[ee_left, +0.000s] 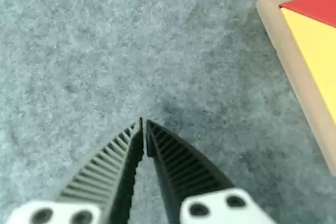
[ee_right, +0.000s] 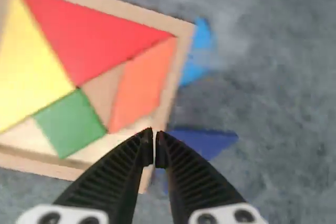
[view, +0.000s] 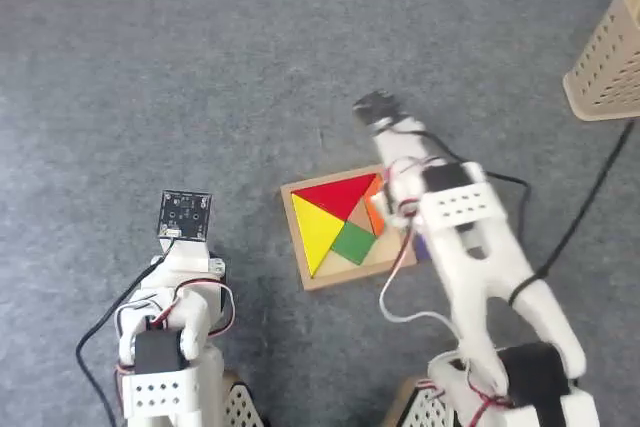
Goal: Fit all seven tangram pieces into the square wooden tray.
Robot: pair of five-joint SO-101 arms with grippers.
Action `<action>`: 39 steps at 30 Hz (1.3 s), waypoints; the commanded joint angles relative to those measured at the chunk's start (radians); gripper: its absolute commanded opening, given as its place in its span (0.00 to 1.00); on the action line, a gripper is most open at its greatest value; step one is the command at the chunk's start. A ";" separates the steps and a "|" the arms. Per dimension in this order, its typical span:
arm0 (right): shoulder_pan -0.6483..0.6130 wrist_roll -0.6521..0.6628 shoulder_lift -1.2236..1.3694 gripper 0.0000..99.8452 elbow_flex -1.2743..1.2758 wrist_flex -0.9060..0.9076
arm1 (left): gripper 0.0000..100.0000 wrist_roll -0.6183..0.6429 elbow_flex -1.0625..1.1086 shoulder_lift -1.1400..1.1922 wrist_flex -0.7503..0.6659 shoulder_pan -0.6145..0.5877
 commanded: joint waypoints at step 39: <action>0.085 -0.364 0.288 0.19 -0.296 0.102 | 0.01 -0.005 -0.007 -0.018 0.006 0.000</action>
